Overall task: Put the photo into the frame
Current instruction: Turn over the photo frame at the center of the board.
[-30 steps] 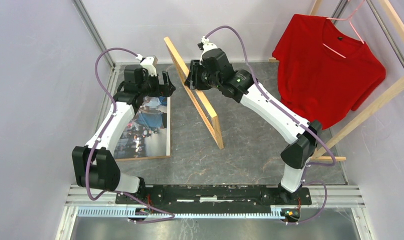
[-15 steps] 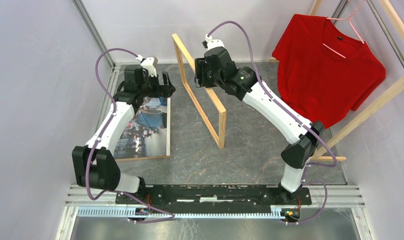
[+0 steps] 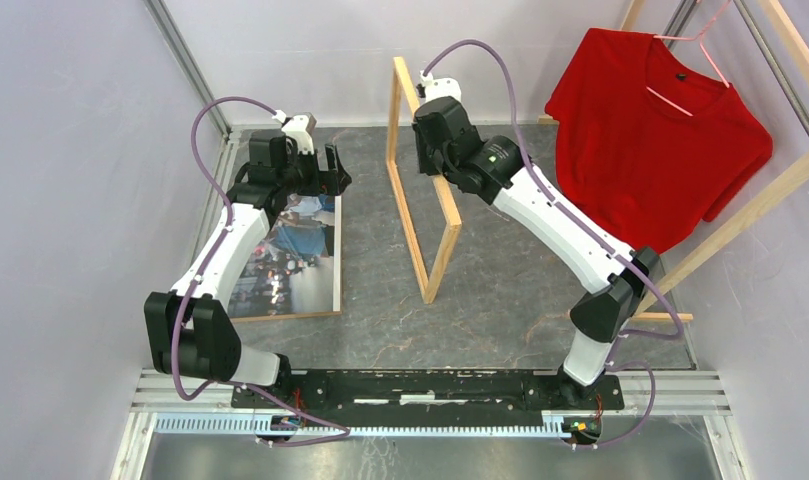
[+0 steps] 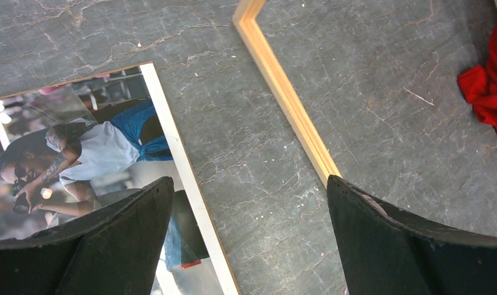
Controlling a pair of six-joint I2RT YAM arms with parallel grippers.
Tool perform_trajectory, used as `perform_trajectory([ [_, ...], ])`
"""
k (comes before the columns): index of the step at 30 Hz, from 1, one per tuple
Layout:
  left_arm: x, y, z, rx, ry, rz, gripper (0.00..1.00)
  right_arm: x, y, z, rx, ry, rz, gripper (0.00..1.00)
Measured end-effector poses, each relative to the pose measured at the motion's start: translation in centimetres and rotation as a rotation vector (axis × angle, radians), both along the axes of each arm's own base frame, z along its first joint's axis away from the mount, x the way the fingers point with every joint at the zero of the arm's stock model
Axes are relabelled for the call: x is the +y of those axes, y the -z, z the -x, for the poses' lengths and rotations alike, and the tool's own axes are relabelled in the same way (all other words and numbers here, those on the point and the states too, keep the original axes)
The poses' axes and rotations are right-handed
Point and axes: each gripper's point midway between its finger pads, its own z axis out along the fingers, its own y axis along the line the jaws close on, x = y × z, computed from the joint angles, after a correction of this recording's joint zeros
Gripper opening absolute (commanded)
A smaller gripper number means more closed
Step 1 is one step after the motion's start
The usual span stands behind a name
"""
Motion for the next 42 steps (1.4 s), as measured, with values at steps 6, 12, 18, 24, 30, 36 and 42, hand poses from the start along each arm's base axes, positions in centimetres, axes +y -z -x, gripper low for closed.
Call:
perform_trajectory([
  [6, 0.2, 1.1, 0.1, 0.023, 0.017, -0.036, 1.0, -3.8, 0.5, -0.1, 0.02, 0.07, -0.029, 0.25],
  [12, 1.4, 5.8, 0.6, 0.103, 0.035, -0.161, 1.0, -7.4, 1.3, -0.1, 0.037, 0.123, -0.081, 0.23],
  [18, 2.5, 10.5, 1.8, 0.178, 0.043, -0.315, 1.0, -9.7, 2.1, 0.3, 0.016, 0.155, -0.129, 0.24],
  [24, 1.6, 12.9, 3.3, 0.181, 0.098, -0.451, 1.0, -11.6, 3.2, 1.3, 0.0, 0.179, -0.206, 0.24],
  [30, 0.9, 13.7, 2.7, 0.15, 0.109, -0.531, 1.0, -11.8, 9.1, 3.3, 0.092, 0.167, -0.228, 0.23],
  [36, 1.3, 15.9, 2.4, 0.179, 0.115, -0.61, 1.0, -12.7, 18.7, 6.7, 0.348, 0.155, -0.092, 0.23],
  [42, 1.9, 16.0, 1.8, 0.16, 0.102, -0.669, 1.0, -13.8, 19.7, 7.3, 0.375, 0.16, -0.052, 0.24],
])
